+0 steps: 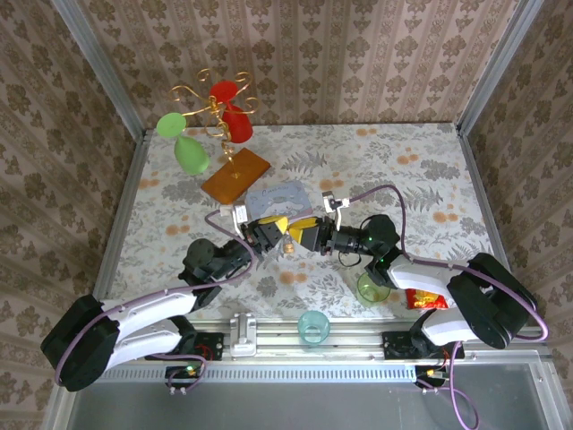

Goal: Unlock the padlock with the key

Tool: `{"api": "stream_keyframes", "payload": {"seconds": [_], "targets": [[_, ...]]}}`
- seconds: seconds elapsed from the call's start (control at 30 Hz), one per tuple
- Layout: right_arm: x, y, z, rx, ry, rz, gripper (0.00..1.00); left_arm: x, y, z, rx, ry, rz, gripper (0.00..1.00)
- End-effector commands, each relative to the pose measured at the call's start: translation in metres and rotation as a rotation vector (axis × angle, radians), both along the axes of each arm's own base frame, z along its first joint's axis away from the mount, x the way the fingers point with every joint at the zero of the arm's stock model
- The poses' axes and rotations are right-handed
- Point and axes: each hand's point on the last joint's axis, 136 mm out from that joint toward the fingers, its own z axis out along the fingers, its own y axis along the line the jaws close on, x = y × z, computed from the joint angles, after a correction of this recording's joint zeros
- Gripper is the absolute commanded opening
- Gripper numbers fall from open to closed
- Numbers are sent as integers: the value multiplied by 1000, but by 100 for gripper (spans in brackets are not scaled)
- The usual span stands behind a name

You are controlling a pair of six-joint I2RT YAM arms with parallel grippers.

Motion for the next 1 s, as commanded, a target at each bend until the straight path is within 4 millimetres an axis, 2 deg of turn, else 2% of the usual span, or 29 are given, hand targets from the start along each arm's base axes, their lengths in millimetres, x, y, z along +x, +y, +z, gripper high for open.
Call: {"api": "stream_keyframes", "payload": {"seconds": [0.0, 0.23, 0.57, 0.63, 0.97], "targets": [[-1, 3, 3, 19, -22, 13, 28, -4, 4, 12, -53, -38, 1, 0], [-6, 6, 12, 37, -52, 14, 27, 0, 3, 8, -64, -23, 6, 0], [-6, 4, 8, 33, -44, -2, 19, 1, 2, 6, -66, -19, 3, 0], [-8, 0, 16, 52, -59, -15, 19, 1, 1, 5, -63, -14, -1, 0], [-11, -1, 24, 63, -78, -13, 17, 1, 2, 4, -59, -10, 0, 0]]}}
